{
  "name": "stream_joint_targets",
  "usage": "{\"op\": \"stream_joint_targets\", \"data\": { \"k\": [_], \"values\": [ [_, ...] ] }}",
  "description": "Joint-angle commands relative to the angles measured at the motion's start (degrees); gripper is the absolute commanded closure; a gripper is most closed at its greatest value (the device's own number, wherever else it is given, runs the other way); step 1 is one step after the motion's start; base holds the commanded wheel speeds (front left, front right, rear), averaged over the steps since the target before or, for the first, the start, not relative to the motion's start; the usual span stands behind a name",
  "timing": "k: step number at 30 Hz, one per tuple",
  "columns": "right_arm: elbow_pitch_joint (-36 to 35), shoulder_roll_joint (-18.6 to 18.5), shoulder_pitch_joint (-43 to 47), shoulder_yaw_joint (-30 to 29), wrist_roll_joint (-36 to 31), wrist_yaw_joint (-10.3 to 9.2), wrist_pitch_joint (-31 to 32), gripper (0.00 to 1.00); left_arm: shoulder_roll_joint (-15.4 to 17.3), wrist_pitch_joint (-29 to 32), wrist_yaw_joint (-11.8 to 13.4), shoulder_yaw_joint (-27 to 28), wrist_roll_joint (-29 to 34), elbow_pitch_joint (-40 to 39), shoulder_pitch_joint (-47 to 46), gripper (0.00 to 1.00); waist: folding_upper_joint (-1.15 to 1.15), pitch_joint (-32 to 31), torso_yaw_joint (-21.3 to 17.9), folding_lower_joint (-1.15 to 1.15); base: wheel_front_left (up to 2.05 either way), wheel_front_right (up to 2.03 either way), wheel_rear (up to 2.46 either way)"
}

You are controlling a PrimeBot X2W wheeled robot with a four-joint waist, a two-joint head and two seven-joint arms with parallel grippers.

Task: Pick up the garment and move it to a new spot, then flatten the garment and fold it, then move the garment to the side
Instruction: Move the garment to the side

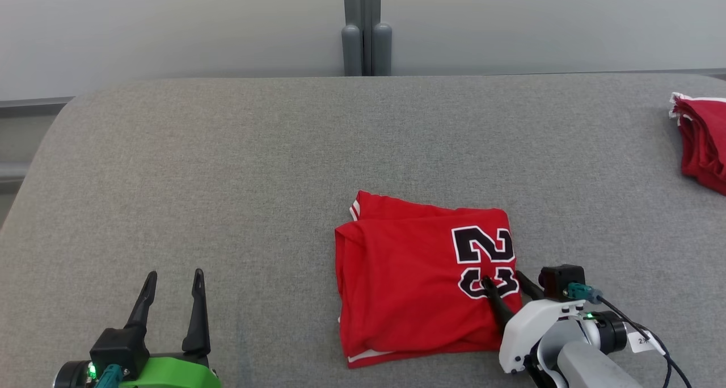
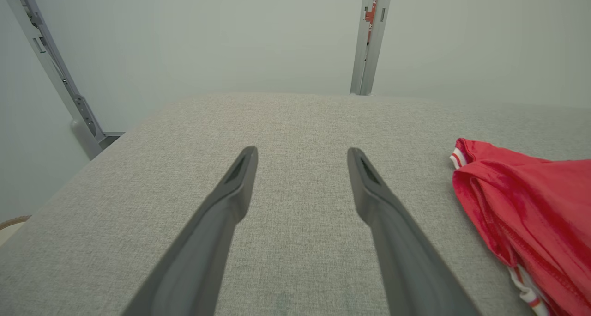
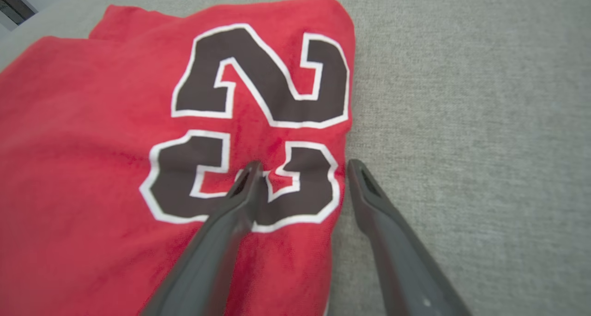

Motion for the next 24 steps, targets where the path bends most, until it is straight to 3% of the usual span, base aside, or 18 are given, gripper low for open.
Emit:
{"op": "stream_joint_targets", "data": {
  "k": [1,12,24],
  "values": [
    [0.94,0.13,-0.79,0.63,0.86,-0.04,-0.15,1.0,0.07,0.01,-0.15,0.11,-0.21,-0.04,-1.14,0.0,0.0,0.05,0.01,0.0,0.0,0.0,0.0],
    [0.97,-5.71,-11.61,3.78,2.24,-0.07,-1.14,1.0,-0.18,0.01,-0.15,-1.12,-0.54,-0.86,-2.9,0.0,0.0,4.88,-0.86,0.0,0.0,0.0,0.0],
    [-4.62,-20.77,-27.85,8.15,2.68,-0.08,1.05,1.0,0.43,0.02,-0.15,-4.47,0.58,-4.14,-10.3,0.0,0.0,18.16,-6.89,0.0,0.0,0.0,0.0]
  ]
}}
